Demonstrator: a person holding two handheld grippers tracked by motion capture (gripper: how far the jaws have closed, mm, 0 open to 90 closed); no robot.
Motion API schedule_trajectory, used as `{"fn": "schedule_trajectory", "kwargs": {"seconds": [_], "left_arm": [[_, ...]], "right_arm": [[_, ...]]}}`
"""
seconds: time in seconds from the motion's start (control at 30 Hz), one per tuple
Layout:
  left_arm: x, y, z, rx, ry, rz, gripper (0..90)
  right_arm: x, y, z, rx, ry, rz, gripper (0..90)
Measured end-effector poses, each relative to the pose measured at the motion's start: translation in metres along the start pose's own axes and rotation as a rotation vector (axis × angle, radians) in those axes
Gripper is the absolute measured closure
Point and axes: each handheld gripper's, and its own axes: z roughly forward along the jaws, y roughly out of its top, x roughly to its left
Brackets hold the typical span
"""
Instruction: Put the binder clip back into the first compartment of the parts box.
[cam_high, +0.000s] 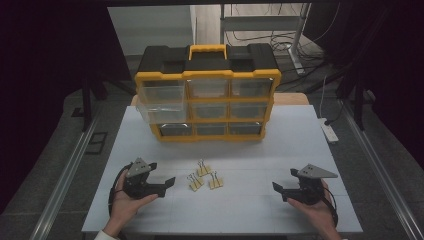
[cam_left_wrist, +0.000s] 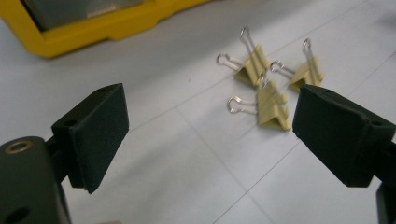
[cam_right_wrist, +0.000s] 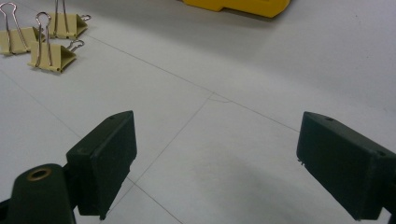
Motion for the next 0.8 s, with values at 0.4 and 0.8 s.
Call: {"fn": "schedule_trajectory", "kwargs": {"seconds": [0.4,0.8], "left_arm": [[-0.007,0.033,-0.007,0.029,0.002,0.074,14.0],[-0.024,0.07,0.018,0.139,-0.108,0.07,14.8]], "right_arm": [[-0.002,0.001,-0.001,-0.004,-0.014,-0.001,12.7],[-0.005,0.0,-0.002,-0.001,-0.022,0.011,13.0]]}}
